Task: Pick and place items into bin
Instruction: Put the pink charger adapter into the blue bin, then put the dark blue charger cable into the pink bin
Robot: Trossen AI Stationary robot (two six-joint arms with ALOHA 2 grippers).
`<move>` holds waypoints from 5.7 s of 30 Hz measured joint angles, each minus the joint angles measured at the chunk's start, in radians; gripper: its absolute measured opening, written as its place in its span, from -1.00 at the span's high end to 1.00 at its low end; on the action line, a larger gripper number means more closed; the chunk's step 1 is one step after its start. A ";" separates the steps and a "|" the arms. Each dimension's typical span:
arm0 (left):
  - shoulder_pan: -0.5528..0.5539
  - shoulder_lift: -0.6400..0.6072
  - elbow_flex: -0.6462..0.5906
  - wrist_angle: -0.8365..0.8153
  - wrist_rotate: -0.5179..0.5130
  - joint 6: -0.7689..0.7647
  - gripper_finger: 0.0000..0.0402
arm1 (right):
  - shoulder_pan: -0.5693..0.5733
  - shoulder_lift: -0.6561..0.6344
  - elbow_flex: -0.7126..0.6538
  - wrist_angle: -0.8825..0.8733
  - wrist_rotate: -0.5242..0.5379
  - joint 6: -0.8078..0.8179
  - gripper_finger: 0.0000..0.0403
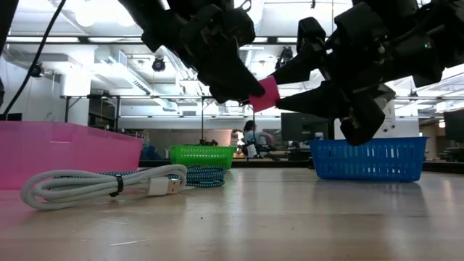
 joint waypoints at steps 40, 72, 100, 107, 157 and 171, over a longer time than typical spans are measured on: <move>0.000 0.004 -0.012 0.018 -0.010 0.004 -0.21 | 0.004 0.006 0.015 -0.006 0.058 0.024 0.29; 0.027 -0.113 -0.014 -0.167 -0.076 0.006 -0.24 | 0.109 -0.345 -0.046 -0.552 0.453 0.641 0.30; 0.027 -0.164 -0.033 -0.384 -0.173 0.051 -0.24 | 0.133 -0.708 -0.062 -1.018 0.171 1.453 0.30; 0.027 -0.163 -0.033 -0.382 -0.189 0.063 -0.24 | 0.133 -0.699 -0.003 -1.284 0.170 1.642 0.30; 0.027 -0.163 -0.040 -0.372 -0.193 0.062 -0.24 | 0.041 -0.483 0.116 -1.569 -0.039 1.767 0.14; 0.027 -0.163 -0.042 -0.371 -0.193 0.062 -0.24 | 0.044 -0.483 0.116 -1.509 -0.003 1.708 0.03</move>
